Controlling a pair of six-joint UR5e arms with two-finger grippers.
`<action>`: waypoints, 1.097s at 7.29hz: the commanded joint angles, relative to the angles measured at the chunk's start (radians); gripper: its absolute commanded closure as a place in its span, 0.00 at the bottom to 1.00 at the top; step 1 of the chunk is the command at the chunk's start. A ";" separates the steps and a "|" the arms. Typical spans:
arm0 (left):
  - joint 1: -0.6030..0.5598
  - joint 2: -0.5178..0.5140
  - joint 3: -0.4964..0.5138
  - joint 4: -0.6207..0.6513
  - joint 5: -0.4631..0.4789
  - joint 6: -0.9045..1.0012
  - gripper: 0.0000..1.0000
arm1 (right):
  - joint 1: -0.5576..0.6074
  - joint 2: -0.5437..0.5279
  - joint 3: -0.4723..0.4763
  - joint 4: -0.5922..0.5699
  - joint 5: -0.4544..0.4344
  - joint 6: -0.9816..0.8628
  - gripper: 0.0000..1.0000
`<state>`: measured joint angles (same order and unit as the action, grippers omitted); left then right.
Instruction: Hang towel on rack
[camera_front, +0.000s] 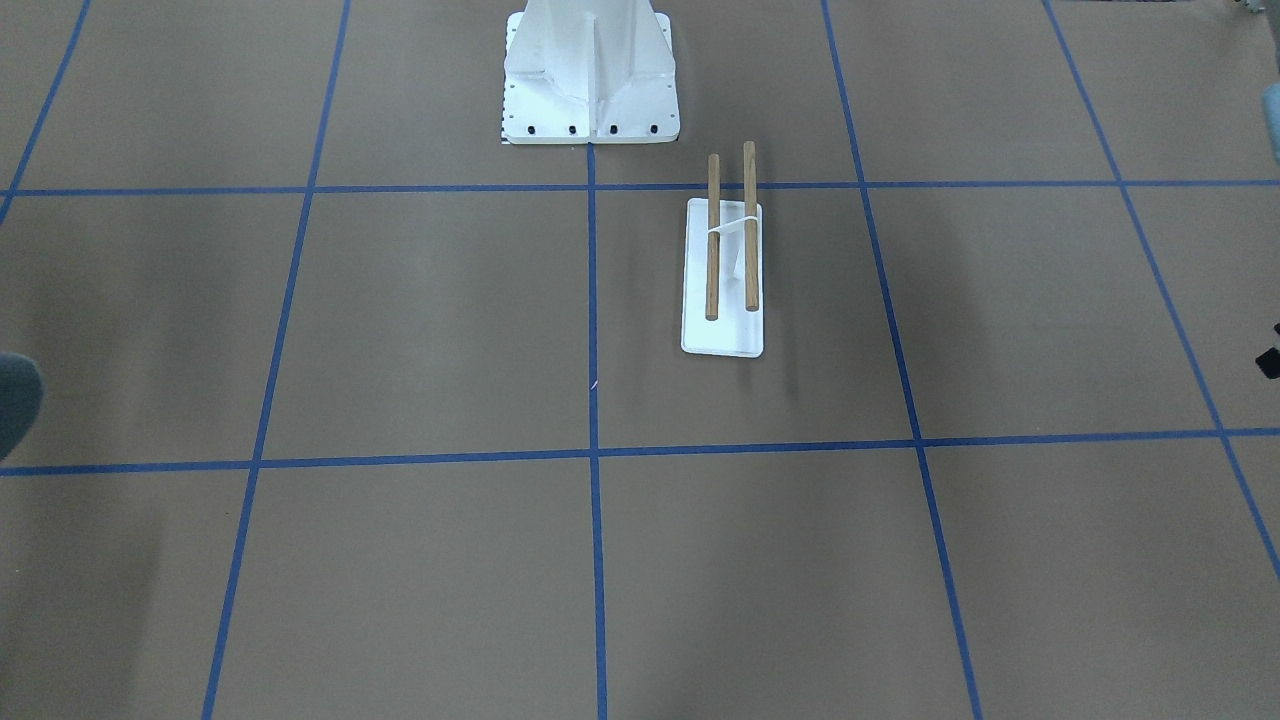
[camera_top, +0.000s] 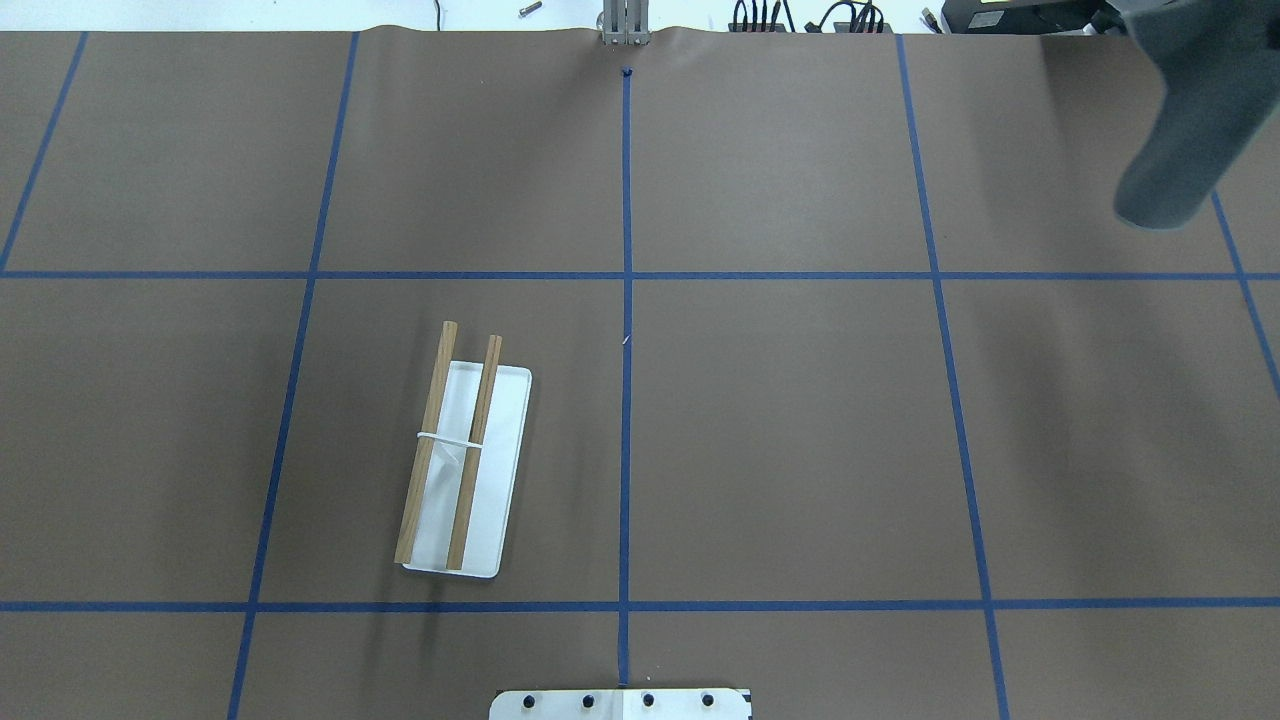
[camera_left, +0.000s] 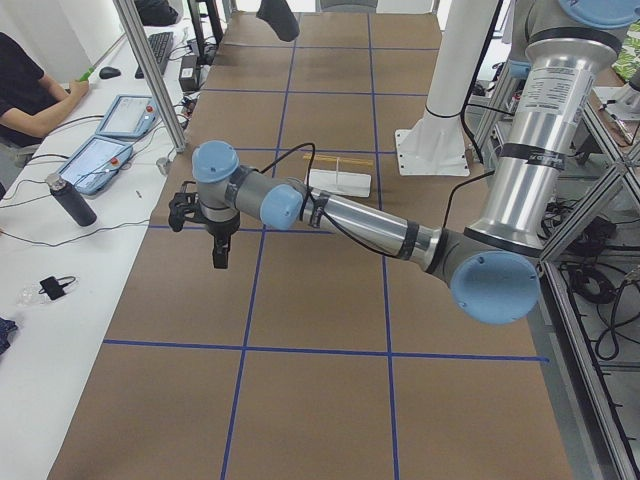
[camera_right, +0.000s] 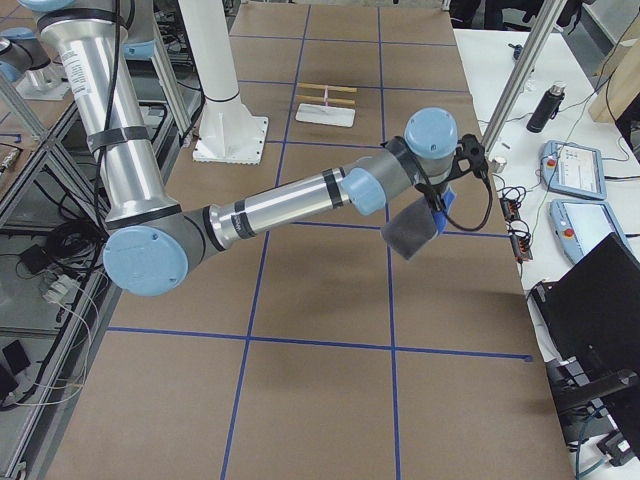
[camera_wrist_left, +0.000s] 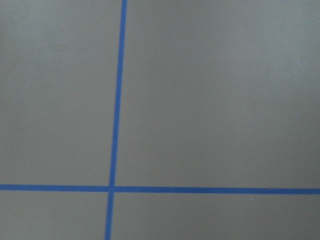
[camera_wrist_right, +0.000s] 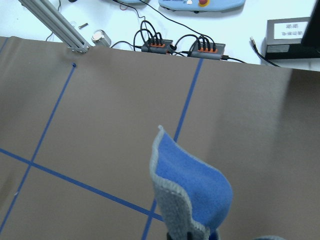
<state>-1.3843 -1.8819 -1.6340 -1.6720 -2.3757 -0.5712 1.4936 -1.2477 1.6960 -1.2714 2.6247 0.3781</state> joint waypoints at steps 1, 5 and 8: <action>0.182 -0.155 -0.001 -0.058 -0.039 -0.309 0.01 | -0.189 0.105 0.112 0.000 -0.186 0.283 1.00; 0.425 -0.363 0.054 -0.527 0.176 -1.089 0.01 | -0.516 0.119 0.321 0.001 -0.542 0.599 1.00; 0.626 -0.408 0.005 -0.555 0.406 -1.399 0.02 | -0.787 0.105 0.465 -0.006 -0.897 0.650 1.00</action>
<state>-0.8368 -2.2751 -1.6070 -2.2193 -2.0547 -1.8544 0.8364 -1.1359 2.1014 -1.2735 1.8996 1.0154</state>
